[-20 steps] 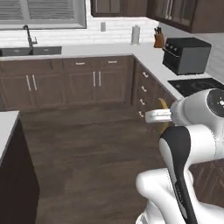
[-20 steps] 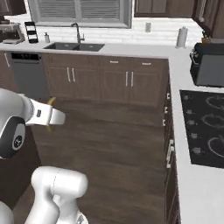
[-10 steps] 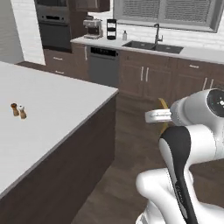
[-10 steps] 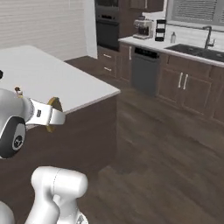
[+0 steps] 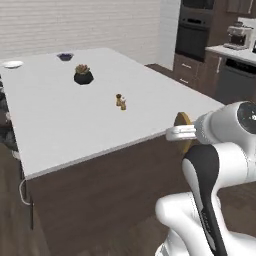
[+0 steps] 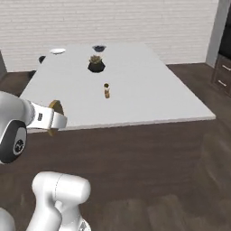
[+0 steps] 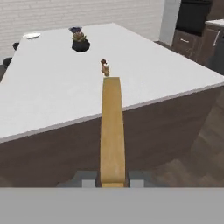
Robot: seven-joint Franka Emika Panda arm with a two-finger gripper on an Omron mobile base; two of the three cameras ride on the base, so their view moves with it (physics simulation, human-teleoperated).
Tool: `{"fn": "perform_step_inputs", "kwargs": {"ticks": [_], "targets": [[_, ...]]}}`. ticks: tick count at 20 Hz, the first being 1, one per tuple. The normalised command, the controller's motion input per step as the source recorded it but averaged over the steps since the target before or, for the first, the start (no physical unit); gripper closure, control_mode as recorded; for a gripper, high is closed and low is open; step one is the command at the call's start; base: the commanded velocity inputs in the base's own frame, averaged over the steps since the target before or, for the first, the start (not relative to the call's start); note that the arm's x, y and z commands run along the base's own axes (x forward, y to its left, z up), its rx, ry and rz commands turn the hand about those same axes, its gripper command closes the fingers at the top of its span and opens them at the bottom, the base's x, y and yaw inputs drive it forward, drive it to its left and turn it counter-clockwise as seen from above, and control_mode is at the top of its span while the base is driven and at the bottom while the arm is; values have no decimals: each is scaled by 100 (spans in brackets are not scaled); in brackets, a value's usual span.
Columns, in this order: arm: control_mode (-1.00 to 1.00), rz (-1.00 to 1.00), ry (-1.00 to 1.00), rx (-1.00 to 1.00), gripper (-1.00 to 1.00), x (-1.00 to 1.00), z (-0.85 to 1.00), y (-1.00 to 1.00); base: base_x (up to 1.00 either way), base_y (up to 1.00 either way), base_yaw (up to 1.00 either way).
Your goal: Start the toaster. Once the lever pops up, take the bread to the plate on the dining counter.
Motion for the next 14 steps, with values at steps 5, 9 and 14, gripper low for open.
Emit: {"fn": "perform_step_inputs", "kwargs": {"ticks": [5,9,14], "targets": [[100,0,0,0,100,0,0,0,20,22,71],[100,0,0,0,100,0,0,0,7,81,24],[100,0,0,0,100,0,0,0,15,100,1]]}}
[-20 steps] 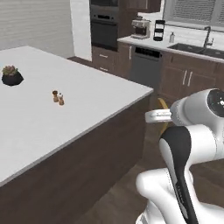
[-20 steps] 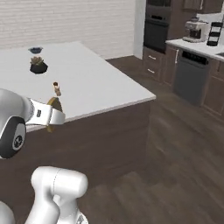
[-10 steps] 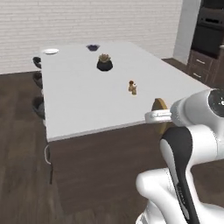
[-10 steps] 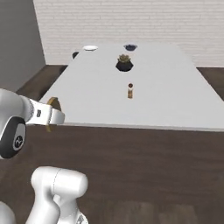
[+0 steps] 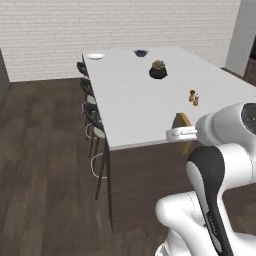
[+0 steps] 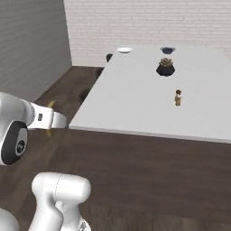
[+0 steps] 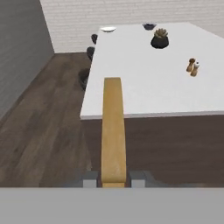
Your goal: Start the toaster. Once the lever pops up, take the bread to the plate on the dining counter.
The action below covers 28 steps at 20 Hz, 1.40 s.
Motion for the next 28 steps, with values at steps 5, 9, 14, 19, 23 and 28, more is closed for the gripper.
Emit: {"fn": "perform_step_inputs", "kwargs": {"ticks": [5,9,14,19,23,28], "targets": [[100,0,0,0,100,0,0,0,39,100,-2],[100,0,0,0,100,0,0,0,63,100,-1],[100,0,0,0,100,0,0,0,92,100,0],[100,0,0,0,100,0,0,0,3,100,2],[100,0,0,0,100,0,0,0,-4,100,7],[100,0,0,0,100,0,0,0,-7,100,1]]}}
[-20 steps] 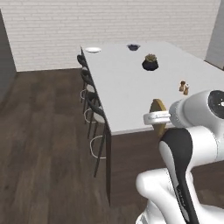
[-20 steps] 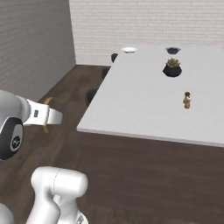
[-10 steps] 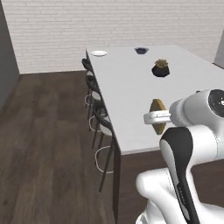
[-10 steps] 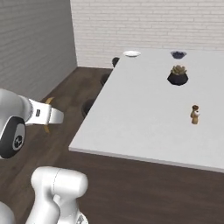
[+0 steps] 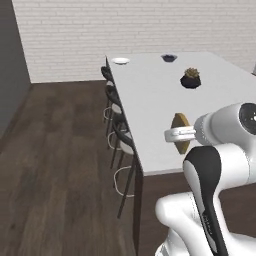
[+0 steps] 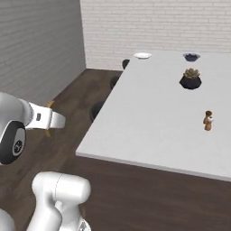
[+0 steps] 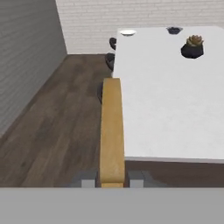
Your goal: Start the toaster. Once the lever pops up, take the bread to the plate on the dining counter.
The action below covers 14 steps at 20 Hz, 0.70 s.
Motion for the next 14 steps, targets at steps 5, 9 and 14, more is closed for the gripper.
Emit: {"fn": "perform_step_inputs", "kwargs": {"ticks": [5,9,14], "targets": [[100,0,0,0,100,0,0,0,0,100,29],[100,0,0,0,100,0,0,0,0,76,80],[100,0,0,0,100,0,0,0,12,72,77]]}}
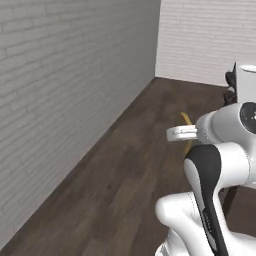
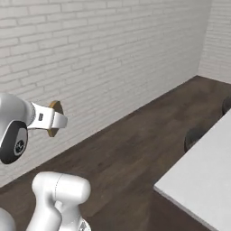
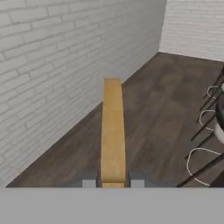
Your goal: Start the toaster. Once the lever pops up, take the bread to the plate on the dining counter.
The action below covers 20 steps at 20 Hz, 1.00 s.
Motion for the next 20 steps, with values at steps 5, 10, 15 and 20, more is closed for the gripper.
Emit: {"fn": "perform_step_inputs", "kwargs": {"ticks": [5,10,15,20], "targets": [[100,0,0,0,100,0,0,0,77,59,44],[100,0,0,0,100,0,0,0,89,21,-1],[100,0,0,0,100,0,0,0,93,12,-20],[100,0,0,0,100,0,0,0,82,0,-39]]}}
